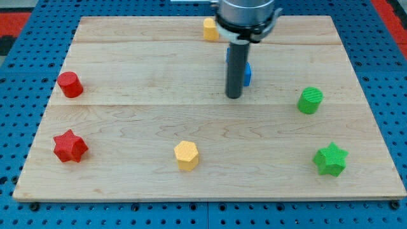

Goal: Move the yellow heart down and left a bit

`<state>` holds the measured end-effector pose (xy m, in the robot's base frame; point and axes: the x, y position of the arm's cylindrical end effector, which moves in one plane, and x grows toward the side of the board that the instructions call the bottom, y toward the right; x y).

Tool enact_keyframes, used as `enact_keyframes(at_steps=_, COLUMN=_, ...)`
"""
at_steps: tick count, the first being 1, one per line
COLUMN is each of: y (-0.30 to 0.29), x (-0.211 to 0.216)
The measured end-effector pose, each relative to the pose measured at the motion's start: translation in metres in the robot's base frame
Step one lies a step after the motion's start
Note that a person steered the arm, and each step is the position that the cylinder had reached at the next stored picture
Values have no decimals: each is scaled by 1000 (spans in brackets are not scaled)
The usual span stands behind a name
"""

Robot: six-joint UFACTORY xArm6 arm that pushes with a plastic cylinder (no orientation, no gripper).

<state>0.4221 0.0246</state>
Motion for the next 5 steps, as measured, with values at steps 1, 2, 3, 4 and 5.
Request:
enact_keyframes(at_steps=1, y=-86, x=0)
enact_keyframes(at_steps=2, y=-126, x=-15)
enact_keyframes(at_steps=3, y=-125, x=-60)
enact_keyframes(at_steps=4, y=-111, x=-86)
enact_keyframes(at_steps=5, y=-73, x=-101)
